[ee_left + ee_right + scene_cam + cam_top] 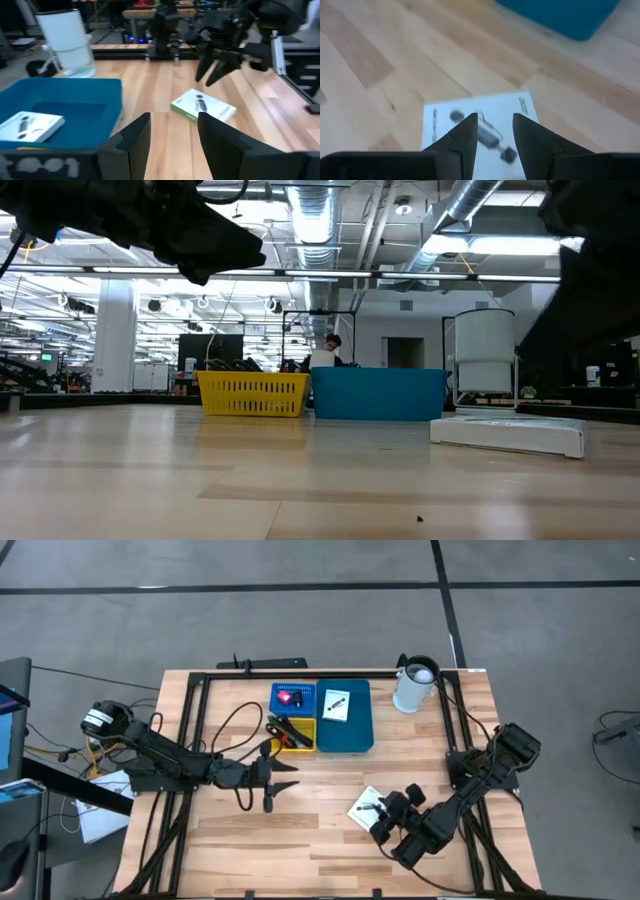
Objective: Pick and place items into bin
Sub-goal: Put the card reader into the dark blue bin
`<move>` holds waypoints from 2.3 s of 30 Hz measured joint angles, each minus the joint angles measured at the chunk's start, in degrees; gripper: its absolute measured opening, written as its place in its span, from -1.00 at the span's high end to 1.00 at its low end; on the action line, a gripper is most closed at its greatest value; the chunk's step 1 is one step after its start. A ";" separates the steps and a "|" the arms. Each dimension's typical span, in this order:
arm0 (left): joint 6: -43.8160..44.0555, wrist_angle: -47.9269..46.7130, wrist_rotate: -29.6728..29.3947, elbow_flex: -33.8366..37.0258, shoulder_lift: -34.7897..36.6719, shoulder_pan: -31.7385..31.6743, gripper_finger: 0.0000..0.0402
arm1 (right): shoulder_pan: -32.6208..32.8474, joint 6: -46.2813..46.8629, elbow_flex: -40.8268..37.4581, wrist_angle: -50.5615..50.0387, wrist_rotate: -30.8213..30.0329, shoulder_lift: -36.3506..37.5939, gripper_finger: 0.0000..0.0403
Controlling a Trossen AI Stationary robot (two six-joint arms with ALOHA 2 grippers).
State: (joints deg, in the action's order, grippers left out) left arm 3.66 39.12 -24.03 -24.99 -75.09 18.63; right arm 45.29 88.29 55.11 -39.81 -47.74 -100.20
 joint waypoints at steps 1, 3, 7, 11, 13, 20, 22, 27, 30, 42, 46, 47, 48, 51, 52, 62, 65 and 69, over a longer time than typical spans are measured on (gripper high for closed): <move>-0.16 -0.11 0.81 0.00 0.00 0.00 0.24 | 0.00 -1.17 0.00 -0.19 1.72 0.00 0.41; -0.56 -0.80 2.16 0.00 0.00 -0.02 0.24 | 0.00 -3.38 -0.02 -0.48 4.87 0.00 0.41; -0.85 -1.17 2.80 0.00 0.00 -0.02 0.24 | -0.20 -8.41 -0.01 -0.76 10.50 0.00 0.41; -0.85 -1.77 2.82 -0.01 0.00 -0.02 0.23 | -1.23 -6.13 0.00 -5.49 14.59 0.00 0.41; -0.85 -2.38 2.82 -0.01 0.00 -0.02 0.23 | -1.91 -2.42 -0.01 -9.40 15.26 0.00 0.41; -0.83 -2.55 2.85 -0.02 0.00 -0.02 0.23 | -4.89 0.76 0.00 -15.57 15.34 0.00 0.41; -0.83 -2.55 2.87 -0.02 0.00 -0.02 0.23 | -6.17 -1.28 0.00 -15.39 15.69 0.00 0.41; -0.82 -2.50 2.93 -0.02 0.00 -0.02 0.23 | -9.93 -7.58 0.00 -14.02 19.37 0.00 0.41; -0.81 -2.50 2.93 -0.02 0.00 -0.02 0.23 | -11.75 -11.79 -0.02 -11.78 20.60 0.00 0.41; -0.77 -2.62 2.93 -0.04 0.00 -0.02 0.23 | -14.04 -17.91 0.00 -5.16 27.59 0.00 0.41; -0.79 -3.29 3.37 -0.06 0.00 -0.04 0.23 | -13.41 -17.86 0.00 -2.36 28.46 0.00 0.41; -0.81 -3.91 4.40 -0.07 0.00 -0.04 0.23 | -13.20 -17.86 -0.01 -1.52 28.52 0.00 0.41; -0.90 -4.73 5.74 -0.07 0.00 -0.04 0.23 | -13.00 -17.86 0.00 -0.71 28.54 0.00 0.41; -2.27 -5.94 9.40 -0.07 -0.02 -0.04 0.23 | -12.39 -17.83 -0.01 1.80 28.58 0.00 0.41; -2.58 -6.15 10.30 -0.07 -0.02 -0.04 0.23 | -12.21 -17.83 0.00 2.40 28.54 0.00 0.41; 0.54 -2.22 24.56 -0.16 -9.59 3.57 0.23 | -11.93 -17.83 0.00 4.68 28.32 0.00 0.41; 0.83 2.54 24.87 -0.76 -17.34 5.55 0.23 | -11.93 -17.83 0.00 4.52 28.32 0.00 0.41; 2.88 5.41 23.75 -3.79 -27.03 6.34 0.23 | -11.93 -17.86 0.00 4.50 28.34 0.00 0.41</move>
State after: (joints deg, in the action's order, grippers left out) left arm 6.54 44.53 -0.28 -28.79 -102.12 24.97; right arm 33.36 70.44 55.11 -35.31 -19.40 -100.20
